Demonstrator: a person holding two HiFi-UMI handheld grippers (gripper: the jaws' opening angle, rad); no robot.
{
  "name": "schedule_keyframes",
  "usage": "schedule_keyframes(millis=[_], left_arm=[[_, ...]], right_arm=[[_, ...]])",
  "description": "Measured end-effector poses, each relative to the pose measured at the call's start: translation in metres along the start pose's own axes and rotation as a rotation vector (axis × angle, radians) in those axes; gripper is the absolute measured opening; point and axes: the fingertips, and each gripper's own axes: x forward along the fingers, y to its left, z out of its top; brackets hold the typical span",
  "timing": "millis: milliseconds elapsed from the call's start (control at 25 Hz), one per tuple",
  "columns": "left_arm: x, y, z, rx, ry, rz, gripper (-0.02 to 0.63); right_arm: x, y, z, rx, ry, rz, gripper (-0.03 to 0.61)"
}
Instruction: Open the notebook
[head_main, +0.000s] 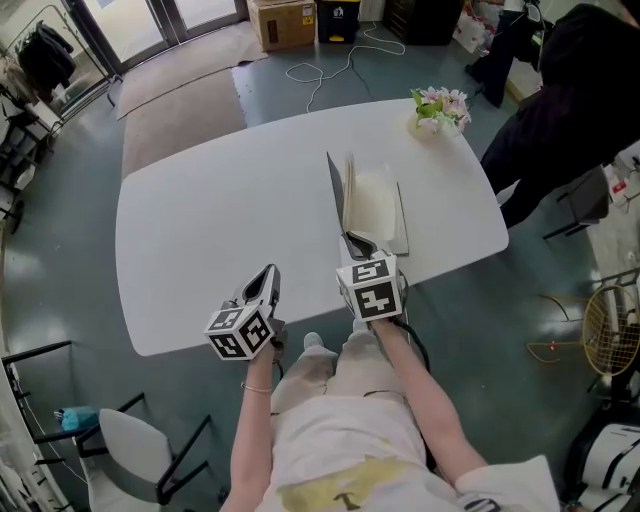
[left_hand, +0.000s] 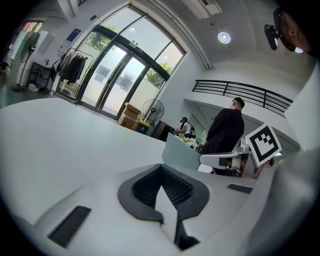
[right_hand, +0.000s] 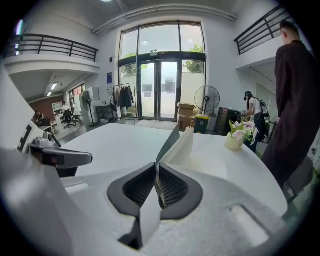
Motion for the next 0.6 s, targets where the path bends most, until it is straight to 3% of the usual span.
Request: schedule_keyframes(millis=[600], left_arm=[[-0.032, 0.048, 0.002, -0.046, -0.030, 0.095, 0.000]], right_arm=[[0.058, 0.068, -0.016, -0.243, 0.079, 0.033, 0.031]])
